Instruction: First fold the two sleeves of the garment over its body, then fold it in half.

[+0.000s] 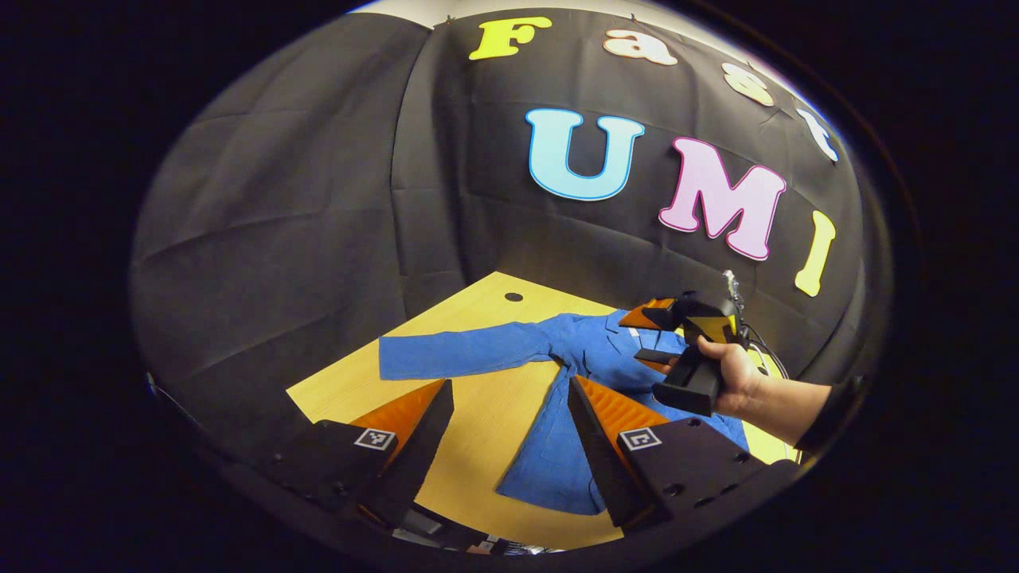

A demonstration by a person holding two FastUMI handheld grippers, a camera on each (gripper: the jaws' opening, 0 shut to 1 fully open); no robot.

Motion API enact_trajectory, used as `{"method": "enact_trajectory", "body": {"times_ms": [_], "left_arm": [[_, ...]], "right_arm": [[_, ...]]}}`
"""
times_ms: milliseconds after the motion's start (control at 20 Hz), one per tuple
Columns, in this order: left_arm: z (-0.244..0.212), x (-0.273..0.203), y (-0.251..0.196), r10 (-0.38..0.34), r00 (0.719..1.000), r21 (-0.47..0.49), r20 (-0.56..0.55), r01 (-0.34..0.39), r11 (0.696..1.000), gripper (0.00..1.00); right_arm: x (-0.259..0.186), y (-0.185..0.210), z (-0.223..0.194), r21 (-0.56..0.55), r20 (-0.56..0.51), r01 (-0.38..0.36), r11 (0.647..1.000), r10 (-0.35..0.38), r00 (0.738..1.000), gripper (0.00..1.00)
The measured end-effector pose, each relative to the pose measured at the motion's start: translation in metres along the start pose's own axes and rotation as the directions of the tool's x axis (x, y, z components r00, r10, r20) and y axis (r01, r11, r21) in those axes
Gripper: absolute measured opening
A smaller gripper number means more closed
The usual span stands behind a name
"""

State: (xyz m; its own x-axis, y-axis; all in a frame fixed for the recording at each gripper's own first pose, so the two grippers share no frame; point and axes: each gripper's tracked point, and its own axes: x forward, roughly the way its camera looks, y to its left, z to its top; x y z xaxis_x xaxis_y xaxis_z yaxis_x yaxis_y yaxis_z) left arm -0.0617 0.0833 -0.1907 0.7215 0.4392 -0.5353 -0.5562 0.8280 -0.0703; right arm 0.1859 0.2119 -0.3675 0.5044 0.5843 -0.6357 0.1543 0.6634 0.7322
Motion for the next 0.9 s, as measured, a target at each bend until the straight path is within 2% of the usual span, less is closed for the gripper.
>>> {"method": "enact_trajectory", "body": {"times_ms": [250, 450, 700, 800, 900], "left_arm": [[0.007, 0.027, 0.030, 0.006, 1.000, -0.001, 0.003, -0.006, 1.000, 0.84], [0.015, 0.068, 0.075, 0.053, 0.999, -0.007, 0.006, -0.053, 0.999, 0.84], [0.024, 0.139, 0.131, 0.098, 0.995, -0.040, -0.017, -0.098, 0.994, 0.84], [0.018, 0.171, 0.156, 0.129, 0.990, -0.072, -0.051, -0.132, 0.989, 0.84], [0.002, 0.208, 0.174, 0.157, 0.979, -0.099, -0.126, -0.170, 0.980, 0.82]], "right_arm": [[-0.075, -0.010, 0.008, -0.188, 0.096, 0.047, 0.981, -0.029, 0.995, 0.97], [-0.148, -0.009, 0.041, -0.270, 0.220, 0.107, 0.957, -0.047, 0.974, 0.97], [-0.245, -0.002, 0.088, -0.312, 0.400, 0.189, 0.931, -0.052, 0.915, 0.97], [-0.284, -0.008, 0.095, -0.369, 0.461, 0.267, 0.890, -0.074, 0.884, 0.97], [-0.323, -0.010, 0.102, -0.416, 0.533, 0.354, 0.838, -0.090, 0.841, 0.97]]}}
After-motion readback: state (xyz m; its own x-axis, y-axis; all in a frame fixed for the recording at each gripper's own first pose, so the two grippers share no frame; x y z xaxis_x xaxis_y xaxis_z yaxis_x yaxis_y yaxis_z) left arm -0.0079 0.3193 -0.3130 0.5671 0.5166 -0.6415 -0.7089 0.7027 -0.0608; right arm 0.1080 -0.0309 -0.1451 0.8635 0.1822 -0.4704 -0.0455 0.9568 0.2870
